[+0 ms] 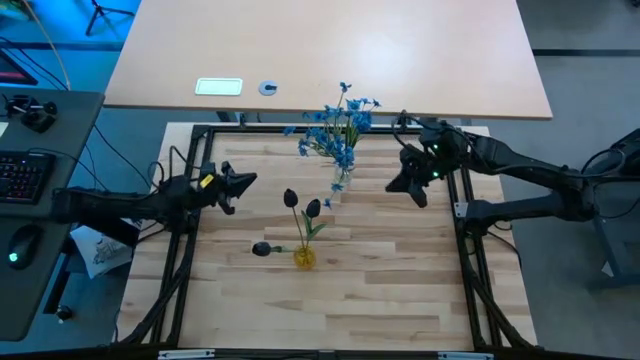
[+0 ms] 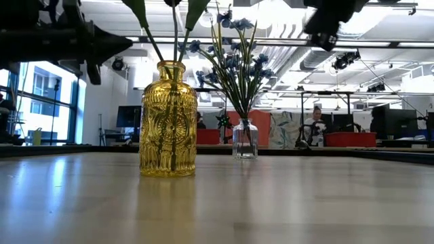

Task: Sort flowers into vase by color
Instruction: Return to Home Position

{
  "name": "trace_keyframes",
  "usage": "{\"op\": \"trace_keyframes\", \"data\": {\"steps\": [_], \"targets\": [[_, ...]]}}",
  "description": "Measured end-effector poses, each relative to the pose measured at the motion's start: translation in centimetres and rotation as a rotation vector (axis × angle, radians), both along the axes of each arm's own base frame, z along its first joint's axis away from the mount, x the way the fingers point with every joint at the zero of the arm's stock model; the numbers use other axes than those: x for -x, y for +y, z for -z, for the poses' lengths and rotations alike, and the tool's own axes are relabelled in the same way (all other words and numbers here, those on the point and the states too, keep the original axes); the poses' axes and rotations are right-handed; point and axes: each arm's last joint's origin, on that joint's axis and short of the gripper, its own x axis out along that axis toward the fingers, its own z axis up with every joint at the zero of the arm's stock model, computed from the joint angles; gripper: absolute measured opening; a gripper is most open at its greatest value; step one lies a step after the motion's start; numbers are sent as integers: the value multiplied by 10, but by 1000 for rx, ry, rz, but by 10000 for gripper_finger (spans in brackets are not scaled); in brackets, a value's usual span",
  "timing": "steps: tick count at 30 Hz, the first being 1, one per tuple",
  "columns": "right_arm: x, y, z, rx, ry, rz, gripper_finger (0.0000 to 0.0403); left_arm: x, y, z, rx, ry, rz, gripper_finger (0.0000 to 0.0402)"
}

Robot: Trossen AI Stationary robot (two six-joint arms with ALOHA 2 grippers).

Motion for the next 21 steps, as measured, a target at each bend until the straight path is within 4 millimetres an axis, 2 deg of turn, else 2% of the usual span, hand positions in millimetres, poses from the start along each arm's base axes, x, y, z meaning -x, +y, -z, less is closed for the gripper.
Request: {"op": "trace_keyframes", "data": {"steps": [2, 7, 11, 16, 21], "targets": [[9, 4, 7, -24, 6, -29, 10, 1, 0, -2, -11, -15, 6, 1], [38, 15, 36, -121, -51, 42, 27, 3, -1, -3, -17, -29, 31, 1], [53, 21, 57, -164, -246, 87, 8, 3, -1, -3, -13, -30, 35, 1], [49, 21, 79, -215, -553, 101, 3, 2, -1, -3, -13, -28, 34, 1], [46, 32, 100, -248, -697, 26, 1, 2, -1, -3, -13, -26, 34, 1]]}}
